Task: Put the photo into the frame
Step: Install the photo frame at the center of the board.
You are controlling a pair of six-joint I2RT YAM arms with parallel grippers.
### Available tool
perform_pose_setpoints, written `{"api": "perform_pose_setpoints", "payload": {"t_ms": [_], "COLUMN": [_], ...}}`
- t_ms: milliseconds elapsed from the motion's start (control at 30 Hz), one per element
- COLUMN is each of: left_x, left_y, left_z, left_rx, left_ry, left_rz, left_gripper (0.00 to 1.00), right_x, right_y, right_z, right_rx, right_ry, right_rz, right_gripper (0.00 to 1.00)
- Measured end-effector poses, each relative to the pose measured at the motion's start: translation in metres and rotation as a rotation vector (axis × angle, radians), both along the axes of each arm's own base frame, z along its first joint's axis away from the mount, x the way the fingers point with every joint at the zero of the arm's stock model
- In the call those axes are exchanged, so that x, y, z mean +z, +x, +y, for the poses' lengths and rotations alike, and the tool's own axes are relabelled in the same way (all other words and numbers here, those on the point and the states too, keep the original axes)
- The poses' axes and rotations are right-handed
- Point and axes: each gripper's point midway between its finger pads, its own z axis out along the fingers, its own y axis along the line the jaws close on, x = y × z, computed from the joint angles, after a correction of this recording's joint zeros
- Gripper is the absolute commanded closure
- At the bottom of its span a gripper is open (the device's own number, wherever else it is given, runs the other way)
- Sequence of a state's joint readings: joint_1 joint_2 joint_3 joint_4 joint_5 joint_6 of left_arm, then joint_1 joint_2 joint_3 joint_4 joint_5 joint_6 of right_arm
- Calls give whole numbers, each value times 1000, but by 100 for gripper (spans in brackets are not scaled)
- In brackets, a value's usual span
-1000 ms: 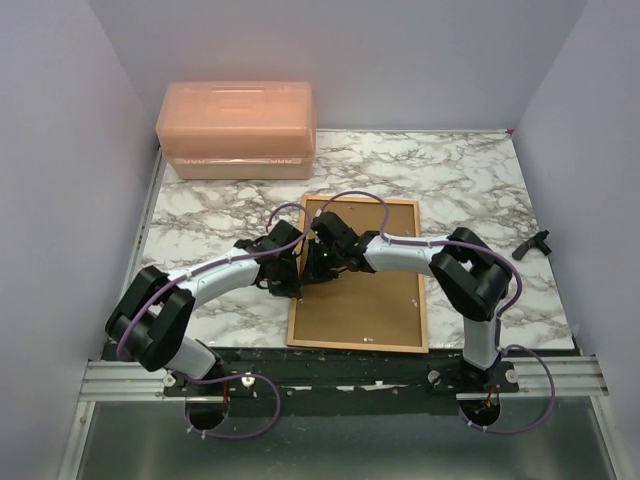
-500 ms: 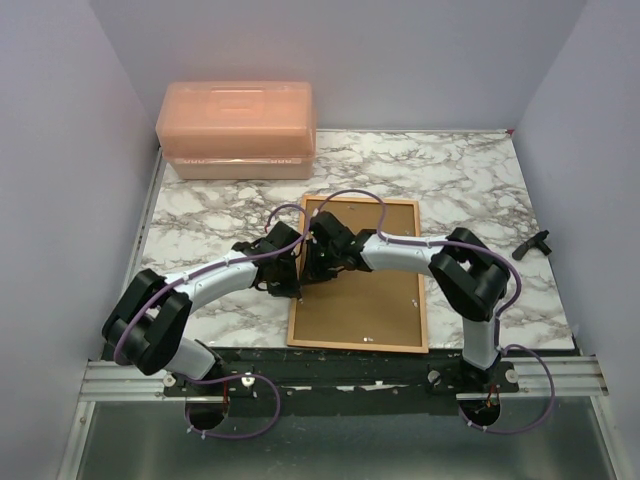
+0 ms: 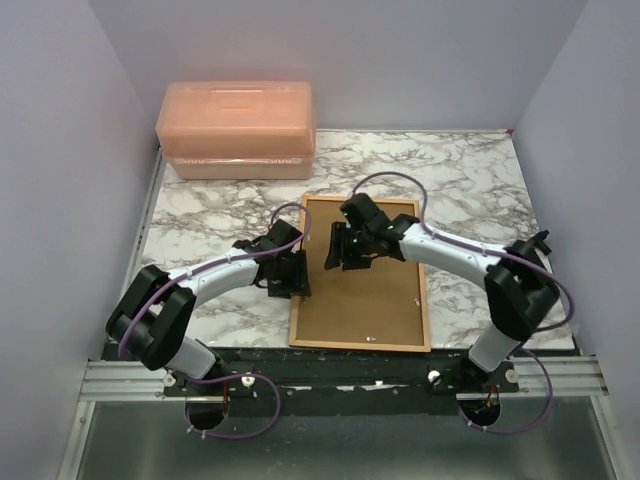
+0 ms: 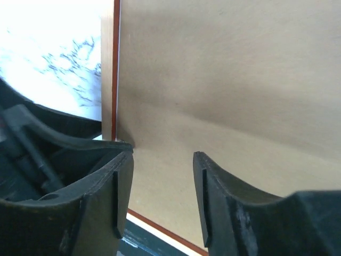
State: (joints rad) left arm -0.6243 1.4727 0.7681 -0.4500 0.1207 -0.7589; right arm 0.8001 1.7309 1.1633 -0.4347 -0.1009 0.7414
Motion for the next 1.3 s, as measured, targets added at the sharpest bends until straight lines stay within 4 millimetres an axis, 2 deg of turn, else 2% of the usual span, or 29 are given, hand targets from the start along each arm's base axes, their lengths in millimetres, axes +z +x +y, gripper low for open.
{"api": "perform_pose_setpoints", "payload": {"t_ms": [133, 233, 300, 400, 433, 500, 633, 1000, 1300], "left_x": [3, 5, 5, 3, 1, -1, 1, 2, 3], "left_y": [2, 3, 6, 12, 13, 18, 20, 24, 19], "left_z": [-3, -3, -1, 4, 6, 7, 6, 14, 46], "left_rx": [0, 9, 23, 40, 43, 54, 40, 68, 126], "left_ry": [-41, -76, -96, -97, -88, -77, -70, -106, -17], "left_rz": [7, 22, 32, 35, 40, 54, 55, 43, 34], "left_gripper": [35, 38, 47, 70, 79, 89, 98, 100, 100], "right_x": [39, 46, 40, 18, 10, -6, -28, -25, -25], "right_y": [15, 17, 14, 5, 1, -10, -29, -29, -31], "right_z": [-35, -77, -108, -155, -167, -185, -194, -187, -198], "right_rx": [-85, -174, -236, -328, -354, -384, -371, -339, -363], "right_ry": [32, 4, -37, -109, -134, -180, -231, -199, -251], "right_rz": [-85, -113, -103, -51, -27, 25, 98, 98, 85], "right_gripper": [22, 13, 11, 9, 8, 8, 8, 7, 7]}}
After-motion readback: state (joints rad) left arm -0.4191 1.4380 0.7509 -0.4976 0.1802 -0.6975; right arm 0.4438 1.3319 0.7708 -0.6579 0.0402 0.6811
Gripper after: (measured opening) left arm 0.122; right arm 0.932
